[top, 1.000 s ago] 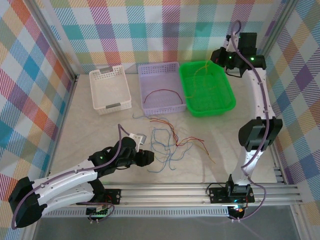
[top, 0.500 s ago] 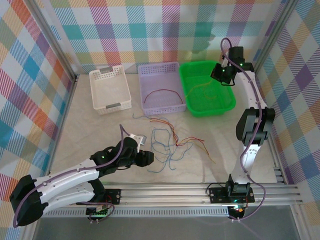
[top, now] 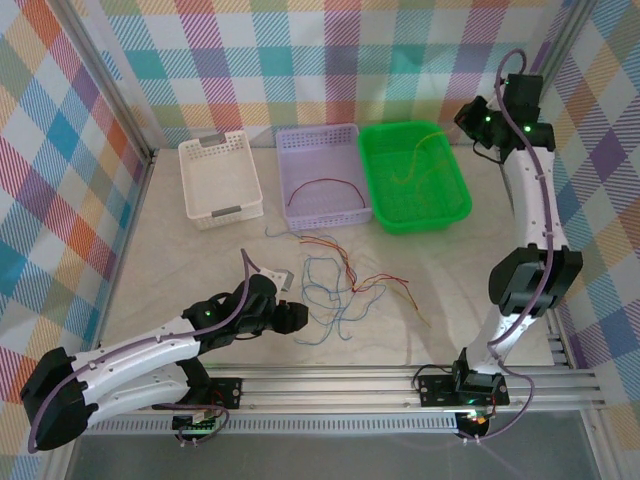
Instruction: Untangle the cables
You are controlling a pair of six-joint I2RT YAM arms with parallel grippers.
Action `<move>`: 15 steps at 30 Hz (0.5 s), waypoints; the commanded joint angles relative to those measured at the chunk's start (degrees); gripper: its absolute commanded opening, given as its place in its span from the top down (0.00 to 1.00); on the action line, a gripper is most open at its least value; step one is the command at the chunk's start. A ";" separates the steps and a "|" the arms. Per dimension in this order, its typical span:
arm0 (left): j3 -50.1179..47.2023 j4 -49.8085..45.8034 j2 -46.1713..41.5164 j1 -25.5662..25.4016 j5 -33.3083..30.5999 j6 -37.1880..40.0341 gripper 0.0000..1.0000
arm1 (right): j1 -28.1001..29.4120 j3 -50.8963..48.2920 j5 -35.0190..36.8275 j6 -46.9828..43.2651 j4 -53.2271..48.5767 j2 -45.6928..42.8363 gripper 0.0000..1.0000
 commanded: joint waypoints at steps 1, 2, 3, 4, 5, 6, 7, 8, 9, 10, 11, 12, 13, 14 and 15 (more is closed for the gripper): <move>-0.21 0.84 0.16 -0.51 -0.09 -0.58 0.50 | 0.36 0.74 -0.95 1.13 -1.31 0.64 1.00; -0.17 0.78 0.10 -0.51 -0.08 -0.57 0.50 | 0.34 0.49 -0.70 0.78 -1.86 1.22 1.00; -0.10 0.60 -0.04 -0.51 -0.04 -0.57 0.50 | 0.33 0.06 -0.46 0.51 -2.34 1.70 1.00; -0.10 0.43 -0.21 -0.52 -0.08 -0.58 0.50 | 0.41 -0.59 -0.72 0.39 -2.44 2.21 1.00; -0.10 0.24 -0.30 -0.51 -0.16 -0.45 0.50 | 0.59 -1.14 -1.10 0.21 -2.19 2.69 1.00; -0.10 0.06 -0.45 -0.51 -0.17 -0.39 0.50 | 0.75 -1.77 -0.93 -0.18 -2.24 3.21 1.00; -0.06 -0.10 -0.49 -0.52 -0.30 -0.32 0.50 | 1.00 -2.29 -0.62 -0.48 -2.27 3.63 1.00; 0.02 -0.34 -0.42 -0.51 -0.34 -0.30 0.50 | 1.21 -3.14 -0.39 -0.60 -2.18 4.06 1.00; -0.01 -0.37 -0.34 -0.51 -0.34 -0.24 0.50 | 1.37 -3.87 -0.79 -0.70 -1.92 4.78 1.00; 0.09 -0.30 -0.22 -0.51 -0.32 -0.31 0.50 | 1.71 -4.03 -0.92 -0.93 -2.33 5.65 1.00; 0.08 -0.15 -0.07 -0.51 -0.26 -0.32 0.50 | 2.07 -4.02 -0.83 -1.40 -2.88 6.54 1.00; 0.22 -0.04 0.17 -0.51 -0.25 -0.30 0.50 | 2.64 -4.21 -0.79 -1.85 -3.25 7.56 1.00; 0.33 0.04 0.46 -0.51 -0.26 -0.32 0.50 | 3.28 -4.40 -0.58 -2.16 -3.69 8.51 1.00; 0.42 0.12 0.71 -0.55 -0.13 -0.31 0.50 | 3.75 -4.54 -0.40 -2.42 -3.97 9.20 1.00; 0.64 0.21 1.03 -0.51 -0.10 -0.32 0.50 | 4.46 -4.88 -0.18 -2.82 -4.11 9.86 1.00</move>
